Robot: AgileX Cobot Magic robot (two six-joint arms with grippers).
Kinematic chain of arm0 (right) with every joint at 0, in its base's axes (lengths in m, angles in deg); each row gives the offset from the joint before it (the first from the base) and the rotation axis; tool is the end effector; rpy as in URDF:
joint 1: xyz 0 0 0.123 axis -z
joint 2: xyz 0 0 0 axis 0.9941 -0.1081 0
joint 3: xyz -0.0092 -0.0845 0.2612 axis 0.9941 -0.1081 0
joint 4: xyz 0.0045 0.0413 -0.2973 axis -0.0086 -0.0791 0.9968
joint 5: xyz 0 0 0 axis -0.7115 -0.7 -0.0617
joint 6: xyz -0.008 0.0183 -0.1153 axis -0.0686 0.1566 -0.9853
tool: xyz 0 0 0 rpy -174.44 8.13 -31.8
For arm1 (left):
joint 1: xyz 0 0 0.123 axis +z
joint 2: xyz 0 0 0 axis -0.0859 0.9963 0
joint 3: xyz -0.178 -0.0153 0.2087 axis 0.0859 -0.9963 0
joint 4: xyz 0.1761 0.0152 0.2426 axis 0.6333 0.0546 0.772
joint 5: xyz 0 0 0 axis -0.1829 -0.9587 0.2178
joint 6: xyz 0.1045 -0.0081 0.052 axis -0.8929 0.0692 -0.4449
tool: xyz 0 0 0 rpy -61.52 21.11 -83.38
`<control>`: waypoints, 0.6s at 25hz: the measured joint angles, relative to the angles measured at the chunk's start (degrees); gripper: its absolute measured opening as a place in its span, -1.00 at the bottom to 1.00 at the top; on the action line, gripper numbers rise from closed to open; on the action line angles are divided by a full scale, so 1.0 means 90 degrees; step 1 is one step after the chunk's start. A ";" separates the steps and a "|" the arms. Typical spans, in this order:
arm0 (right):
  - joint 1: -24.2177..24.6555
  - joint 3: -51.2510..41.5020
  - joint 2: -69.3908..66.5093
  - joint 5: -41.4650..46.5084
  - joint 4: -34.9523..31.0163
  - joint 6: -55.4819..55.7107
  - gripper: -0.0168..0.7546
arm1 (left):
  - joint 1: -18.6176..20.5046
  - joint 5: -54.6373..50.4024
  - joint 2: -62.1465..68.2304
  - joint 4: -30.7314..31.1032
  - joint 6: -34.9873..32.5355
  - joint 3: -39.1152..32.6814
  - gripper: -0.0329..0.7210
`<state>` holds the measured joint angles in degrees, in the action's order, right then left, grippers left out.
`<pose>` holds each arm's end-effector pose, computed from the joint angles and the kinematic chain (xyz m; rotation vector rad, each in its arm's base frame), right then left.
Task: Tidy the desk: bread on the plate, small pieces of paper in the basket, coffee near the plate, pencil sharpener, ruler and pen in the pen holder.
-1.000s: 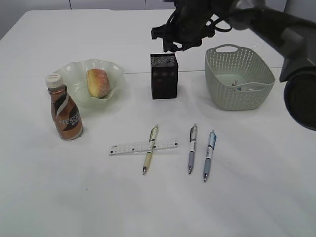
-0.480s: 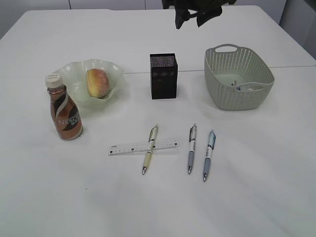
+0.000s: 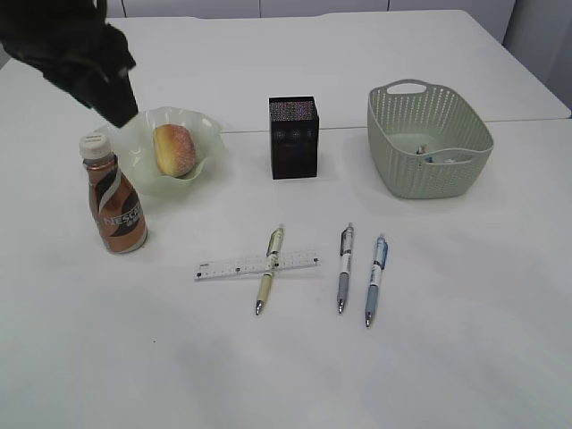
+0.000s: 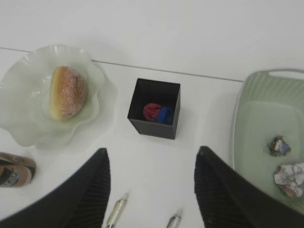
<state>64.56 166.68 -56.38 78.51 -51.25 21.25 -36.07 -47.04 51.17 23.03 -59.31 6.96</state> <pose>0.4852 0.1701 0.3944 -0.2310 2.3990 0.2329 0.3404 -0.1988 0.3370 0.8973 2.5662 -0.0503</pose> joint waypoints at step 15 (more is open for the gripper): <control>0.0000 -0.3945 0.2534 0.0011 0.0145 -0.0046 0.20 | -0.0643 0.0083 0.0000 -0.0584 -0.0491 -0.0471 -0.11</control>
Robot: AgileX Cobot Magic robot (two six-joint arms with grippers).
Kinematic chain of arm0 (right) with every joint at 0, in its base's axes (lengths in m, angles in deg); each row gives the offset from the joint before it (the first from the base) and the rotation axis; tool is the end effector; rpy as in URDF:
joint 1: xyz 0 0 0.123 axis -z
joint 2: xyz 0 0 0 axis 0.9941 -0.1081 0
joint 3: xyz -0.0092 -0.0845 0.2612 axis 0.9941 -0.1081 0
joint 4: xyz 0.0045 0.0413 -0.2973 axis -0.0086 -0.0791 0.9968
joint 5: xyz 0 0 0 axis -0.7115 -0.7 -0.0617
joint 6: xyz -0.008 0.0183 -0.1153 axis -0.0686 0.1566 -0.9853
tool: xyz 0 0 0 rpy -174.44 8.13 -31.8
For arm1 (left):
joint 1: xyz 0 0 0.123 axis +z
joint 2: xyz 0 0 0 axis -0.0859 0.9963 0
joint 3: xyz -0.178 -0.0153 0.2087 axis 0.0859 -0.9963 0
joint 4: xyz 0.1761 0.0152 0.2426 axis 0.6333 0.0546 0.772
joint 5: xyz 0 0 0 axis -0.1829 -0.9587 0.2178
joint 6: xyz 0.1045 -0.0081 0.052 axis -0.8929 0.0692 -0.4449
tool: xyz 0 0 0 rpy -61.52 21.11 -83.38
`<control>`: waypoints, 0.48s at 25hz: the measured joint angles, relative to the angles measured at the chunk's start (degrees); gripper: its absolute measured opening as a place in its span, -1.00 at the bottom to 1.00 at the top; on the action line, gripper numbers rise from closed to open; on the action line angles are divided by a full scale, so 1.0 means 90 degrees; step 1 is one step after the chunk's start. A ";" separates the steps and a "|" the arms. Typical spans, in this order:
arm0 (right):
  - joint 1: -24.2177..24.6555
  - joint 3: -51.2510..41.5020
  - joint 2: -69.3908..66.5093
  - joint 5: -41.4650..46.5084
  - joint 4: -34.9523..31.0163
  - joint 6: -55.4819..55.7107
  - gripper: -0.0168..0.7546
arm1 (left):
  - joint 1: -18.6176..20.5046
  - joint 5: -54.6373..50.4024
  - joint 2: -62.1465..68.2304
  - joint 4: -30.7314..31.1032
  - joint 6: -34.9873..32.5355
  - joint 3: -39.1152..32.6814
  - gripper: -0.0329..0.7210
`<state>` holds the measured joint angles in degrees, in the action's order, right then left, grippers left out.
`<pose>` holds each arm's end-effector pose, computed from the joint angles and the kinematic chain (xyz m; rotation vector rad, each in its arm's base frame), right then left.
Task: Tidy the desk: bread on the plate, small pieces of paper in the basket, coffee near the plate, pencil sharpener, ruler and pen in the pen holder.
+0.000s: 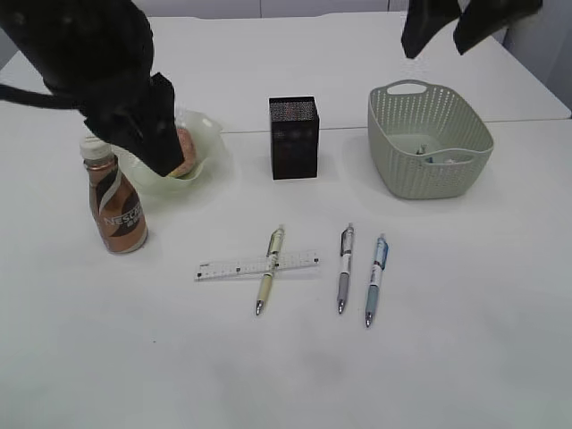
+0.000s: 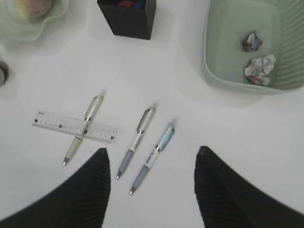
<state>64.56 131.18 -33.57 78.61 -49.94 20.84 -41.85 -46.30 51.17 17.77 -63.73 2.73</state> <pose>0.3981 0.1371 0.3667 -0.2615 2.6145 0.1437 0.3096 -0.2380 0.3123 1.1390 2.5516 -0.1660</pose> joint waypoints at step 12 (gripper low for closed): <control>0.0000 -0.0997 0.1092 -0.0014 0.0015 -0.0146 0.20 | 0.0000 0.0022 0.0487 -0.0130 -0.1392 -0.0521 -0.14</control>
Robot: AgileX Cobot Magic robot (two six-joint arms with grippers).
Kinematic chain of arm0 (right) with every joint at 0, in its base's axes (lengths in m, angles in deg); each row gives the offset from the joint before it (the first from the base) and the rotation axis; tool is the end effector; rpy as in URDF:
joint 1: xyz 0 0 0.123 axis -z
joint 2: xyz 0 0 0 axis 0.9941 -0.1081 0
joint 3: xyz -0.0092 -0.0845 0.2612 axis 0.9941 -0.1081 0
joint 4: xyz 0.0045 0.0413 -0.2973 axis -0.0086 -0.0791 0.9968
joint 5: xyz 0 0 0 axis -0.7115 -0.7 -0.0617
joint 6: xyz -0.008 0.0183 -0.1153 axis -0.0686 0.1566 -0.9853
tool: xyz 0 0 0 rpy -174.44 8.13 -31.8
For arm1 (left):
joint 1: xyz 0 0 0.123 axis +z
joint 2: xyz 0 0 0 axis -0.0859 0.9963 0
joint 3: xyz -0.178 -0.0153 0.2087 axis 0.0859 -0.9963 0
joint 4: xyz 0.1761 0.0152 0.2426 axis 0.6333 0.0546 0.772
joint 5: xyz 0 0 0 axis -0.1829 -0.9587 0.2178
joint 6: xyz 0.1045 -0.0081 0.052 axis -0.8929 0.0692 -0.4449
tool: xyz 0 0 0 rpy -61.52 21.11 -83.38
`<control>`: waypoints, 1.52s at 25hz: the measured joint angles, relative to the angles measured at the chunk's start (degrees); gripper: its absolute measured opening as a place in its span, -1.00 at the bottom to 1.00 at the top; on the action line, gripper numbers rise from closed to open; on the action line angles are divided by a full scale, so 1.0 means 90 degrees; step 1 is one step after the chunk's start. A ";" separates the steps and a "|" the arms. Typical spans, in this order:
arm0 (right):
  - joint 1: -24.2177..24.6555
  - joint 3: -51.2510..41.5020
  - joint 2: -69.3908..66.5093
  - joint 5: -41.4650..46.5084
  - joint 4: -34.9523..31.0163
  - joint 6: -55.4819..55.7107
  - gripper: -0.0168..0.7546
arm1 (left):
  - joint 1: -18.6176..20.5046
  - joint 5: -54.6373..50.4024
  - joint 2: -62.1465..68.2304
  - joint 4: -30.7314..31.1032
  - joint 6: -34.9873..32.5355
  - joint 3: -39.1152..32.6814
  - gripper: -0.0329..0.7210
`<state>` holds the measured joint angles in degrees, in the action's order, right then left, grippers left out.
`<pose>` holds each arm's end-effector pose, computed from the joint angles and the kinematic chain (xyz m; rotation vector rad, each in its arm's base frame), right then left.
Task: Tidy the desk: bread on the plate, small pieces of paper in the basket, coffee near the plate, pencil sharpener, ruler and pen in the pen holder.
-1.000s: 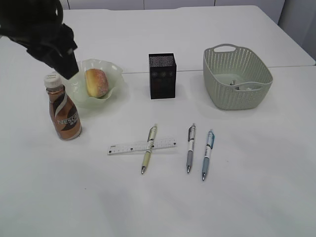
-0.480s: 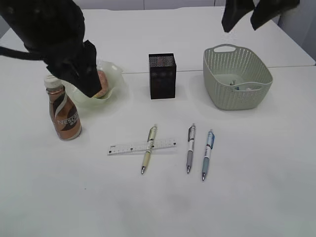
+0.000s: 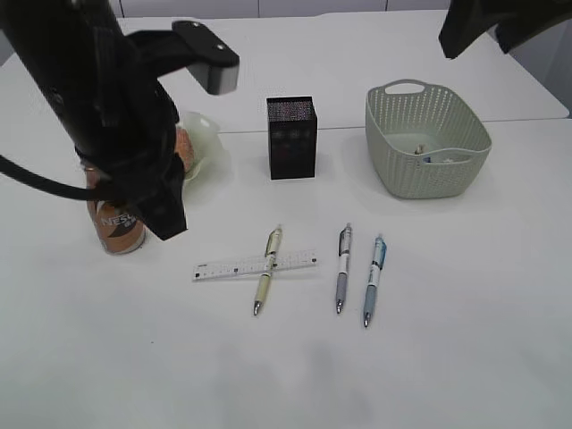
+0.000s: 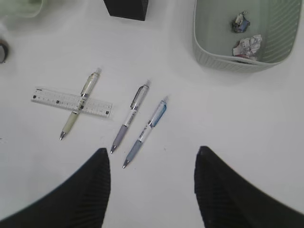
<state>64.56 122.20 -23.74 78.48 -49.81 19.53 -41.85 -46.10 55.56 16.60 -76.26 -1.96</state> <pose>0.3550 0.1218 0.3807 -0.2894 2.5933 0.1372 0.3114 -0.2422 0.2552 1.4755 2.5453 -0.1198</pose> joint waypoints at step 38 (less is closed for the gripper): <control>0.0000 -0.0495 0.0050 -0.0010 0.0929 -0.0054 0.20 | 0.0000 0.2584 0.1992 0.0569 -0.1172 -0.0014 0.36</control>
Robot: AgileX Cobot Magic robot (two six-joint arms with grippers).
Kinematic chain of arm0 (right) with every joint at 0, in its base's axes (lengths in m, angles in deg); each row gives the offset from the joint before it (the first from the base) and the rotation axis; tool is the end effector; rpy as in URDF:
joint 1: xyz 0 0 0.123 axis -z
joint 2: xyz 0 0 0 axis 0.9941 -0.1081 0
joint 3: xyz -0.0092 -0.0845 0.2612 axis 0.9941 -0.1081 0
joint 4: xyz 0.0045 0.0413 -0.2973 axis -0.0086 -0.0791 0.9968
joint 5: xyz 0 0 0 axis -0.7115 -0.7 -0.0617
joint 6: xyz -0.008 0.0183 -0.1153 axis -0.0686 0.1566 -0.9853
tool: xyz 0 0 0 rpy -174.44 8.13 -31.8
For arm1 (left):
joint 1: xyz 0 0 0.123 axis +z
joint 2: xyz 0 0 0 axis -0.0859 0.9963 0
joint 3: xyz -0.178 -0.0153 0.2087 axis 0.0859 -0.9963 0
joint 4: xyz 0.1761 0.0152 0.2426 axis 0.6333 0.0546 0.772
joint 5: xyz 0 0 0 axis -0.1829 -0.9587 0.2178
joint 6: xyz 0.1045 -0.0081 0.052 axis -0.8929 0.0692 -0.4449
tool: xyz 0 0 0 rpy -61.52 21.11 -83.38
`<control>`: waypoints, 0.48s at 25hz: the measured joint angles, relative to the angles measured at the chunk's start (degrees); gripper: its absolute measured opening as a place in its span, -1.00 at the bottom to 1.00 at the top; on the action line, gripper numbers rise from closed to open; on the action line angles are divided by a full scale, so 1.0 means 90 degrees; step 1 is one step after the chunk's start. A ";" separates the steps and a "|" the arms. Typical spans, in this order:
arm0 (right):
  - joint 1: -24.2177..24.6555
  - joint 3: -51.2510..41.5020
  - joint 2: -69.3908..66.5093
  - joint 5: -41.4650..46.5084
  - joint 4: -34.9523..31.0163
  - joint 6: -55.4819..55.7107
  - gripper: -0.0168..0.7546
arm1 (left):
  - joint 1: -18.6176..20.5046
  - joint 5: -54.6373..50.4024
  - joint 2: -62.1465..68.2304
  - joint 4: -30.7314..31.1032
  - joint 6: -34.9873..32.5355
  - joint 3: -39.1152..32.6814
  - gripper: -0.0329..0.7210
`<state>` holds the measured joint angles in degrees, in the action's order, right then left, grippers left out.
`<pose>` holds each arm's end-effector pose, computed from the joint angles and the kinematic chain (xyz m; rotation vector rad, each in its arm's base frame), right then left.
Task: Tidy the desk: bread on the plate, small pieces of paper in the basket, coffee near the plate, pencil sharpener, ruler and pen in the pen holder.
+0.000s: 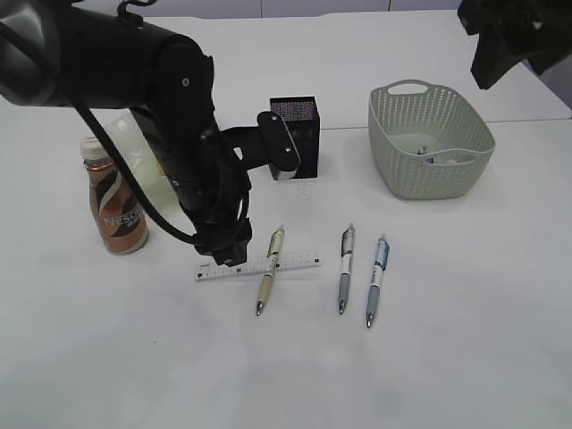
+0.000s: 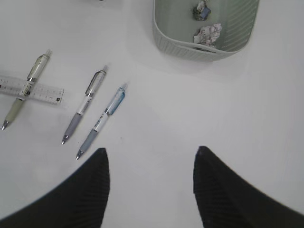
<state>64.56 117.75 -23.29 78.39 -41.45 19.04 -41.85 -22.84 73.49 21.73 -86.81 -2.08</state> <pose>0.3564 0.1051 0.3582 -0.3209 2.6273 -0.0784 0.3713 -0.2757 0.1310 1.6815 2.2949 0.0269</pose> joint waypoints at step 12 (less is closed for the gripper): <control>0.0727 0.0000 -0.0454 -0.0009 -0.0549 0.0132 0.20 | 0.0267 -0.0468 -0.0198 -0.0813 -0.2123 0.0013 0.36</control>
<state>71.10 117.75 -27.37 78.31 -46.39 20.23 -39.45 -27.05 71.70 14.40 -105.92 -1.97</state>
